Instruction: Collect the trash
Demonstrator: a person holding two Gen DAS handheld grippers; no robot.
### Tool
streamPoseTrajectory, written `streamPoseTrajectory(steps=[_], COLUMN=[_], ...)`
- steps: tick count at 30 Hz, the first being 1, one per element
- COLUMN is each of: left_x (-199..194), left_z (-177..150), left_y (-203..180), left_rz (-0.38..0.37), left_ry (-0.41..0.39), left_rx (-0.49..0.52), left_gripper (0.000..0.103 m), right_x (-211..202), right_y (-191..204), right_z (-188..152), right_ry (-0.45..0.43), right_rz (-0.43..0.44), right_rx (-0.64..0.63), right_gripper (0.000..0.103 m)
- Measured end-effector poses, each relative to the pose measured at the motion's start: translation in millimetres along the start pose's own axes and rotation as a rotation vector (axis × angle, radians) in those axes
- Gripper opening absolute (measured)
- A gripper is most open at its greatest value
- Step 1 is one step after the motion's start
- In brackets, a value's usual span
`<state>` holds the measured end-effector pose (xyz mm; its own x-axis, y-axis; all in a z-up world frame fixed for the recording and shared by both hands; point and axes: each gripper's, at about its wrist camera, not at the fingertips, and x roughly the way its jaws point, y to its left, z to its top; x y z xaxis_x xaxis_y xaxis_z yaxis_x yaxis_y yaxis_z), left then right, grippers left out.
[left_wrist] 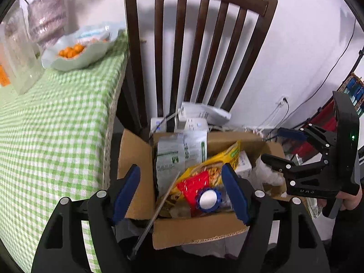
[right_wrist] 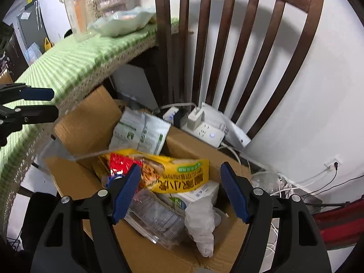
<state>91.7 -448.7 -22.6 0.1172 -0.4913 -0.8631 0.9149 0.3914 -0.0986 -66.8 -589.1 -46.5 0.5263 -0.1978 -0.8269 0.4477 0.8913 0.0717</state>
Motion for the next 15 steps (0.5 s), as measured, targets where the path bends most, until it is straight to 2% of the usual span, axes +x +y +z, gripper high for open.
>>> streamPoseTrajectory(steps=[4, 7, 13, 15], left_x=[-19.8, -36.4, -62.0, -76.4], left_z=[0.6, -0.3, -2.5, -6.2], left_y=[2.0, 2.8, 9.6, 16.6], left_rz=[0.003, 0.012, 0.046, 0.067], left_ry=[-0.099, -0.178, -0.282, -0.346], left_rx=[-0.010, -0.006, -0.010, -0.030], left_gripper=[0.078, 0.082, 0.084, 0.084], right_x=[-11.5, -19.4, -26.0, -26.2], right_y=[5.2, 11.3, 26.4, 34.6], right_z=[10.5, 18.2, 31.6, 37.7], right_ry=[-0.057, -0.097, -0.142, -0.162], right_rz=[0.002, -0.011, -0.033, -0.042], right_rx=[-0.002, -0.007, -0.021, -0.029], right_gripper=[0.070, 0.075, 0.075, 0.075])
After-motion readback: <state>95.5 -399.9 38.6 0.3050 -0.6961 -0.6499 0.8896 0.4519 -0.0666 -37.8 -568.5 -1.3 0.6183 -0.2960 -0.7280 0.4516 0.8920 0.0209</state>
